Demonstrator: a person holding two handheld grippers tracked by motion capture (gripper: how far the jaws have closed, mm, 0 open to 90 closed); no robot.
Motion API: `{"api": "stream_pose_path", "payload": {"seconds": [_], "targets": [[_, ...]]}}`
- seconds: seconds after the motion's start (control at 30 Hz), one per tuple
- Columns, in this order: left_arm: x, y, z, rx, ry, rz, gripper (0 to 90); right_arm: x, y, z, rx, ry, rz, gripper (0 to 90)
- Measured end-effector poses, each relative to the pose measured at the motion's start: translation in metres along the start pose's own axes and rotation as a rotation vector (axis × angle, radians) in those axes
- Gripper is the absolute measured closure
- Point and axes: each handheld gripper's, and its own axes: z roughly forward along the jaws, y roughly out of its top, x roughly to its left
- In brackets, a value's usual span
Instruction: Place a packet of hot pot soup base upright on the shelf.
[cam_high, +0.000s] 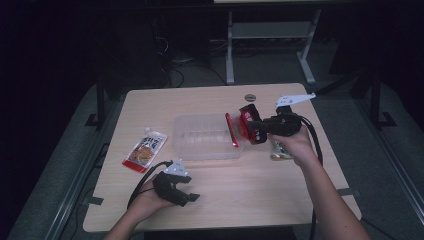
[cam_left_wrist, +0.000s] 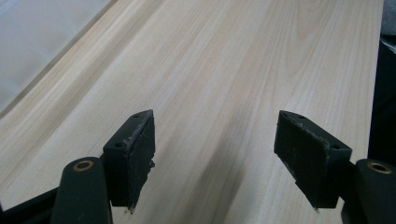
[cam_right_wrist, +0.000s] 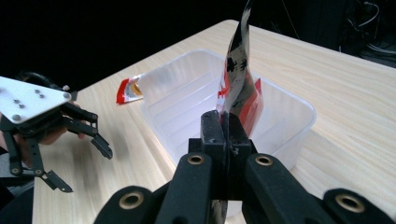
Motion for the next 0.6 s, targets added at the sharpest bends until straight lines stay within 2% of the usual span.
{"api": "stream_pose_path", "payload": {"seconds": [0.23,0.27,0.6], "targets": [[-0.001,0.000,0.001,-0.001,-0.008,-0.016,28.8,-0.003,-0.006,0.007,0.020,-0.008,0.007,90.0],[-0.001,0.000,0.001,-0.001,-0.004,-0.008,28.8,-0.004,-0.007,0.008,0.021,-0.007,0.014,90.0],[-0.002,0.000,0.002,-0.002,-0.006,-0.010,28.8,-0.007,-0.011,0.016,0.029,-0.008,0.020,90.0]]}}
